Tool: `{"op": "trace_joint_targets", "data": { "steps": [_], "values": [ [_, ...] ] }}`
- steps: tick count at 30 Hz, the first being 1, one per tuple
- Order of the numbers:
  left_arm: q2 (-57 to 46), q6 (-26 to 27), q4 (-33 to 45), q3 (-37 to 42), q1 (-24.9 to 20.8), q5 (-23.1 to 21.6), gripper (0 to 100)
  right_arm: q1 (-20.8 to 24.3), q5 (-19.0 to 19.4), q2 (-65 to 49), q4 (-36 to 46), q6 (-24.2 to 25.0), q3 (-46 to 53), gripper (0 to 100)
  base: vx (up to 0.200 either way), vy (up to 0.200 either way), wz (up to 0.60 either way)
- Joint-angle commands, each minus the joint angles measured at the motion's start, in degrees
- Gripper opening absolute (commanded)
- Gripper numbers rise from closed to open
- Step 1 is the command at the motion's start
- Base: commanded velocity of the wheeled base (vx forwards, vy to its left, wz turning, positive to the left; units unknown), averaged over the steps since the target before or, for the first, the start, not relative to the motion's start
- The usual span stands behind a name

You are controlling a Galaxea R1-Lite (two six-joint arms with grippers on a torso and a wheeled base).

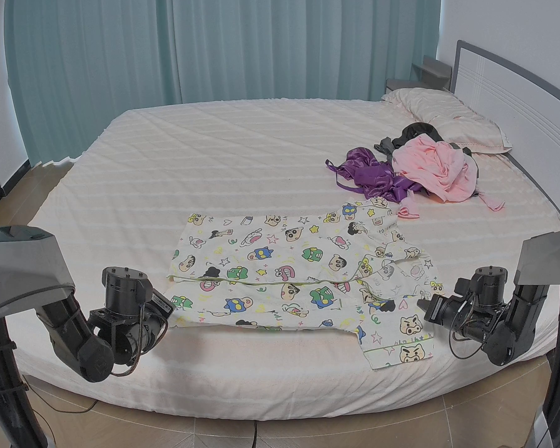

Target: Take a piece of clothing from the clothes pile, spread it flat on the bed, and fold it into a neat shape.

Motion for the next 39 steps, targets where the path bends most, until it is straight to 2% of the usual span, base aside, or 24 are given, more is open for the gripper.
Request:
{"op": "trace_joint_targets", "data": {
  "steps": [1,6,9,12,13,14,15,16,17,19,20,21,24,25,31,39],
  "values": [
    [3.22,0.29,-0.25,-1.64,0.58,0.02,0,-0.74,0.26,1.55,0.43,0.17,-0.79,100,0.0,0.0,0.0],
    [4.46,0.2,-0.25,-1.99,0.31,-0.07,0,-1.89,0.17,0.67,0.34,0.17,0.17,100,0.0,0.0,0.0],
    [4.63,-0.24,-0.33,-1.28,0.31,-0.07,0,-5.75,1.22,-3.2,-0.1,-0.01,4.04,100,0.0,0.0,0.0],
    [4.72,-0.33,-0.33,-1.28,0.31,-0.16,0,-9.53,6.41,-8.56,0.25,-0.01,6.68,100,0.0,0.0,0.0],
    [4.72,-0.33,-0.33,-1.2,0.31,-0.16,0,-11.2,10.98,-11.37,0.69,-0.36,8.61,100,0.0,0.0,0.0],
    [4.72,-0.33,-0.33,-1.2,0.31,-0.16,0,-11.2,10.98,-11.37,0.69,-0.36,8.61,100,0.0,0.0,0.0],
    [4.81,-0.33,-0.33,-1.11,0.31,-0.16,0,-12.17,15.64,-12.6,1.22,-1.68,10.63,100,0.0,0.0,0.0],
    [4.72,-0.33,-0.33,-0.93,0.31,-0.16,0,-12.26,17.75,-12.6,1.57,-3.35,11.69,100,0.0,0.0,0.0],
    [4.72,-0.33,-0.33,-0.84,0.31,-0.25,0,-12.26,18.27,-12.16,1.66,-4.93,12.21,100,0.0,0.0,0.0],
    [4.63,-0.33,-0.33,-0.76,0.22,-0.16,0,-12.08,18.8,-9.53,1.57,-9.76,13.8,100,0.0,0.0,0.0],
    [4.63,-0.33,-0.33,-0.76,0.22,-0.16,0,-12.08,18.8,-9.53,1.57,-9.76,13.8,100,0.0,0.0,0.0],
    [4.72,-0.33,-0.33,-0.67,0.22,-0.16,0,-11.47,18.98,-7.07,1.05,-13.02,15.29,100,0.0,0.0,0.0],
    [4.72,-0.33,-0.33,-0.67,0.22,-0.16,0,-9.97,18.98,-4.34,0.87,-15.39,16.08,100,0.0,0.0,0.0],
    [4.54,-0.33,-0.33,-0.67,0.14,-0.16,0,-8.21,18.71,-1.97,0.08,-16.53,16.34,100,0.0,0.0,0.0],
    [4.63,-0.24,-0.33,-0.67,-0.04,-0.16,0,-4.7,18.36,1.72,-5.28,-16.53,17.66,100,0.0,0.0,0.0],
    [4.63,-0.24,-0.33,-0.67,-0.48,-0.07,0,-4.26,18.27,4.8,-10.2,-16.36,18.01,100,0.0,0.0,0.0]
  ]
}}
